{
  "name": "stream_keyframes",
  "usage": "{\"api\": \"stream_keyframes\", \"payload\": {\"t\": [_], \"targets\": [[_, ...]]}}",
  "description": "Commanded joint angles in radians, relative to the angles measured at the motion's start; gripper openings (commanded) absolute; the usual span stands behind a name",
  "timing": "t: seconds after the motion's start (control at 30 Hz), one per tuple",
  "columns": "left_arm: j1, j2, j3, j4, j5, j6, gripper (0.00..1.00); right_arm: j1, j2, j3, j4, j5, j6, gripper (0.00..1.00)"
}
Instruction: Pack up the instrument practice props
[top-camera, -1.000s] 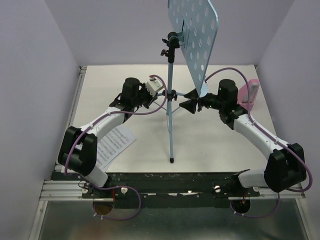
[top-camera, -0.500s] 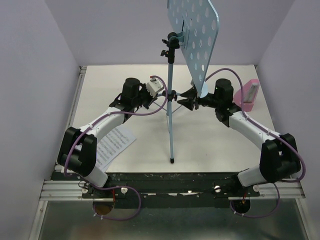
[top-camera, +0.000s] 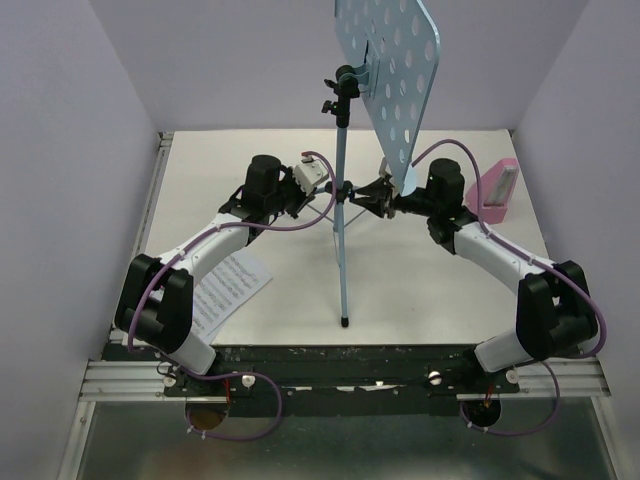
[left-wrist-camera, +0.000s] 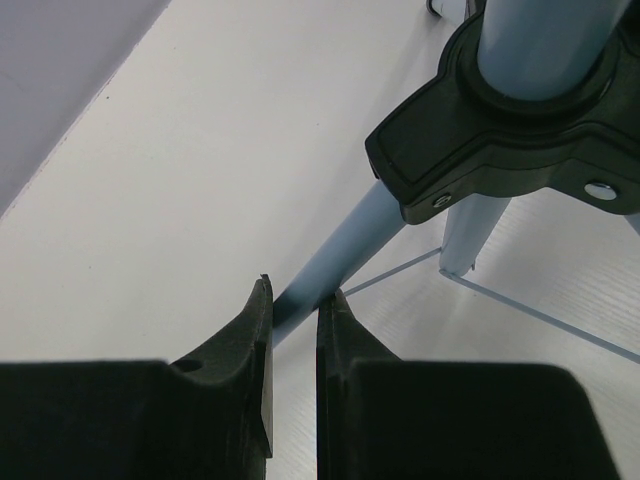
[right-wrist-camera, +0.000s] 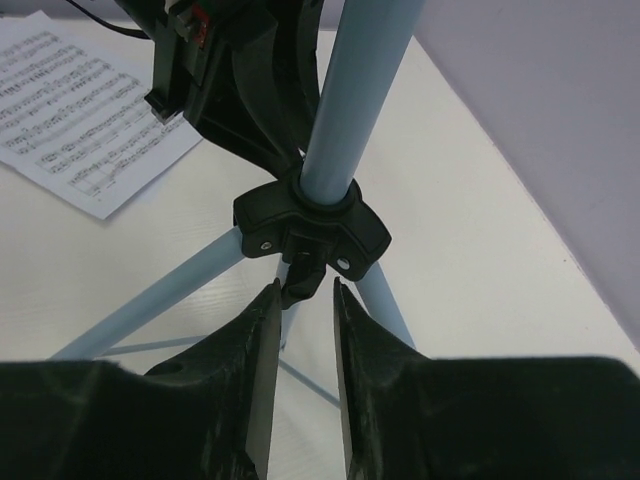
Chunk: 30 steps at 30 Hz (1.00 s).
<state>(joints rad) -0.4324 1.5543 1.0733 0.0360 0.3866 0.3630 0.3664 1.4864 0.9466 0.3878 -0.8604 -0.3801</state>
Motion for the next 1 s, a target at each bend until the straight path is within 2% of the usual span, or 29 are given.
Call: {"api": "stream_keyframes", "payload": {"t": [0.0, 0.1, 0.17, 0.43, 0.63, 0.87, 0.97], "targets": [[-0.016, 0.026, -0.019, -0.211, 0.051, -0.139, 0.00, 0.012, 0.017, -0.029, 0.078, 0.011, -0.032, 0.33], [-0.017, 0.029, -0.021, -0.212, 0.054, -0.141, 0.00, 0.022, 0.017, -0.042, 0.111, 0.030, -0.051, 0.27], [-0.019, 0.030, -0.018, -0.212, 0.058, -0.142, 0.00, 0.029, 0.021, -0.046, 0.128, 0.038, -0.068, 0.26], [-0.026, 0.030, -0.012, -0.216, 0.061, -0.133, 0.00, 0.045, 0.035, -0.031, 0.140, 0.041, -0.079, 0.34], [-0.026, 0.027, -0.016, -0.219, 0.066, -0.131, 0.00, 0.052, 0.031, -0.032, 0.115, 0.040, -0.112, 0.35], [-0.028, 0.026, -0.021, -0.220, 0.089, -0.128, 0.00, 0.097, 0.023, -0.055, 0.106, 0.072, -0.304, 0.31], [-0.031, 0.027, -0.021, -0.217, 0.100, -0.128, 0.00, 0.114, 0.026, -0.063, 0.106, 0.080, -0.400, 0.26]]}}
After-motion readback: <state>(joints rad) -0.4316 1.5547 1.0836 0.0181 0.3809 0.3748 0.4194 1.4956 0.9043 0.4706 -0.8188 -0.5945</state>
